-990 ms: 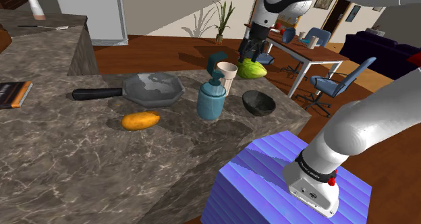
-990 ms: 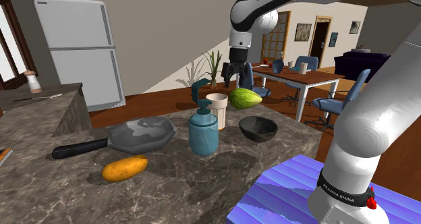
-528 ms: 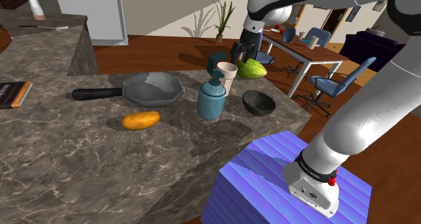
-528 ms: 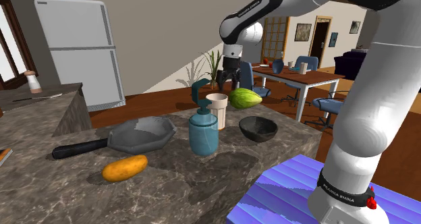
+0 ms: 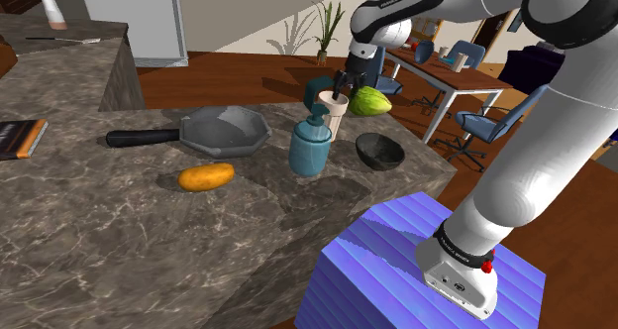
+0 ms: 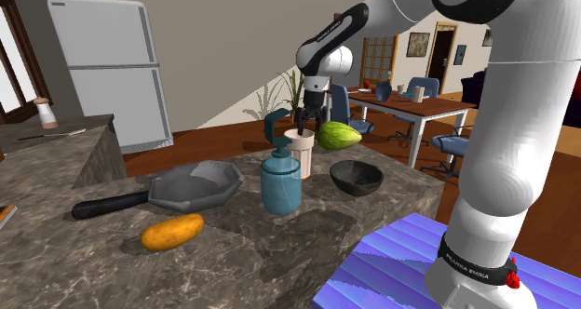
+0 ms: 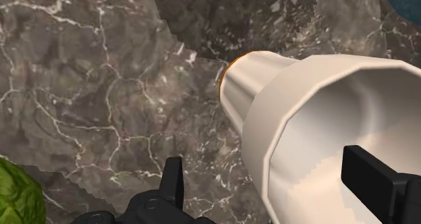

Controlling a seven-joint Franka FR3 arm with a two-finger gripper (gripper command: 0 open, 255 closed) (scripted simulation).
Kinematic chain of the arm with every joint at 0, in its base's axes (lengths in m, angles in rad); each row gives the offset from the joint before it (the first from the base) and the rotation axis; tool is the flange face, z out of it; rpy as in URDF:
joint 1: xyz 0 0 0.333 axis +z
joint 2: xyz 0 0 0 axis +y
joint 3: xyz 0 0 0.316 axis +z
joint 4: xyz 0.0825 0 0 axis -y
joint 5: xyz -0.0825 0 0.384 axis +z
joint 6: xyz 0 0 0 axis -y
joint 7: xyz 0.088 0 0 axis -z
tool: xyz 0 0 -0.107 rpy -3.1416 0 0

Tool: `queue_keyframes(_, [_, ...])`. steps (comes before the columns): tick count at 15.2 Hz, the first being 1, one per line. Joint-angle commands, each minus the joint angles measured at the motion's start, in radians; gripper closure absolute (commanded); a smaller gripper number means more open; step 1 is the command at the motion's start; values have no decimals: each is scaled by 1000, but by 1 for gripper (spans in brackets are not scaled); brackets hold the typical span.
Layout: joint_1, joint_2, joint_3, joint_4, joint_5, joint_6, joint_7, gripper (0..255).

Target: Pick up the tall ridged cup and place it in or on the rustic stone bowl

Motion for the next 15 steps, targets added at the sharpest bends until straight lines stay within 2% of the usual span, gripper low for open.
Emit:
queue_keyframes(1, [1,13,1,-13,5,26,-4,0])
queue_keyframes(10, [1,24,3,-22,9,46,-7,0])
queue_keyframes(11, [1,24,3,-22,9,46,-7,255])
queue_keyframes(15, [1,24,3,-22,9,46,-7,255])
